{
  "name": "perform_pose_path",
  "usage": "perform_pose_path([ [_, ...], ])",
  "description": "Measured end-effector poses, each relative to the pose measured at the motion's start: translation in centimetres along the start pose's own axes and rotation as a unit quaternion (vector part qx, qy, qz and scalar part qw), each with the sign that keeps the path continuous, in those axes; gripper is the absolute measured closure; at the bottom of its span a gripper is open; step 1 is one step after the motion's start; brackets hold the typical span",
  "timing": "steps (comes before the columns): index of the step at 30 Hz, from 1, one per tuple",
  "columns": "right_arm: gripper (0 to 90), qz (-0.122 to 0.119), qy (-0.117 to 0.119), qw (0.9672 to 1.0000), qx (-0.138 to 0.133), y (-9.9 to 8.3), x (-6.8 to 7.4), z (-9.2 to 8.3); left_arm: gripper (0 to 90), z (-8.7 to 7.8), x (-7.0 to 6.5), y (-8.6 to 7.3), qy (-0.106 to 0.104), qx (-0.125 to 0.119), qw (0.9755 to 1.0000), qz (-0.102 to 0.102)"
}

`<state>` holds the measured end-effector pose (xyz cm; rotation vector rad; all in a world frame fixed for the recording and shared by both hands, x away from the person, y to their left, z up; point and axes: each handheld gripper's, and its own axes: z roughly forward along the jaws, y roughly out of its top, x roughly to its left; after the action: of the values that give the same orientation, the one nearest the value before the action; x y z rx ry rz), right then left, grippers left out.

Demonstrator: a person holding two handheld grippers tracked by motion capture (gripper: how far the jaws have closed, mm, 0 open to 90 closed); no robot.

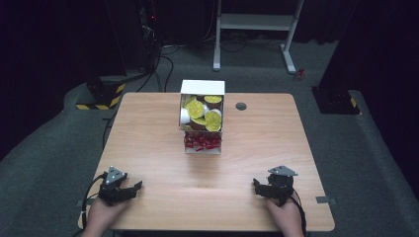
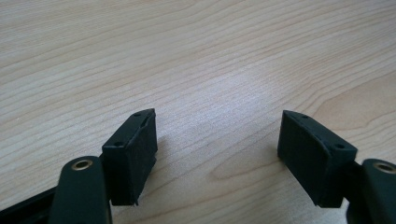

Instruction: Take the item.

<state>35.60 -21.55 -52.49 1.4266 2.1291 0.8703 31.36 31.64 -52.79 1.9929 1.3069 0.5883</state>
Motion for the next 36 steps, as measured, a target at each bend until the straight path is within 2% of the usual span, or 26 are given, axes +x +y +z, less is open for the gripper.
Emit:
perform_pose_path([
  [13, 10.8, -0.003, 0.002, 1.0000, 0.001, 0.0, 0.0, 0.0, 34.7, -0.2, 0.0, 0.1, -0.001, 0.003, 1.0000, -0.007],
  [18, 10.8, -0.003, 0.002, 1.0000, 0.001, 0.0, 0.0, 0.0, 34.9, -0.6, -0.4, 0.4, 0.003, -0.011, 0.9999, -0.002],
  [20, 10.8, -0.003, 0.002, 1.0000, 0.001, 0.0, 0.0, 0.0, 32.2, -0.7, -0.6, 0.4, 0.004, -0.013, 0.9999, 0.000],
  [26, 10.8, -0.003, 0.002, 1.0000, 0.001, 0.0, 0.0, 0.0, 34.7, -0.9, -1.0, 0.7, -0.010, -0.034, 0.9994, -0.004],
  [30, 10.8, -0.003, 0.002, 1.0000, 0.001, 0.0, 0.0, 0.0, 35.9, -0.9, -1.2, 0.7, -0.019, -0.040, 0.9990, -0.008],
  [33, 10.8, -0.002, 0.002, 1.0000, 0.001, 0.0, 0.0, 0.0, 36.1, -0.8, -1.5, 0.8, -0.025, -0.043, 0.9988, 0.001],
  [36, 10.8, -0.003, 0.002, 1.0000, 0.001, 0.0, 0.0, 0.0, 37.3, -0.7, -1.7, 0.7, -0.034, -0.046, 0.9984, -0.001],
])
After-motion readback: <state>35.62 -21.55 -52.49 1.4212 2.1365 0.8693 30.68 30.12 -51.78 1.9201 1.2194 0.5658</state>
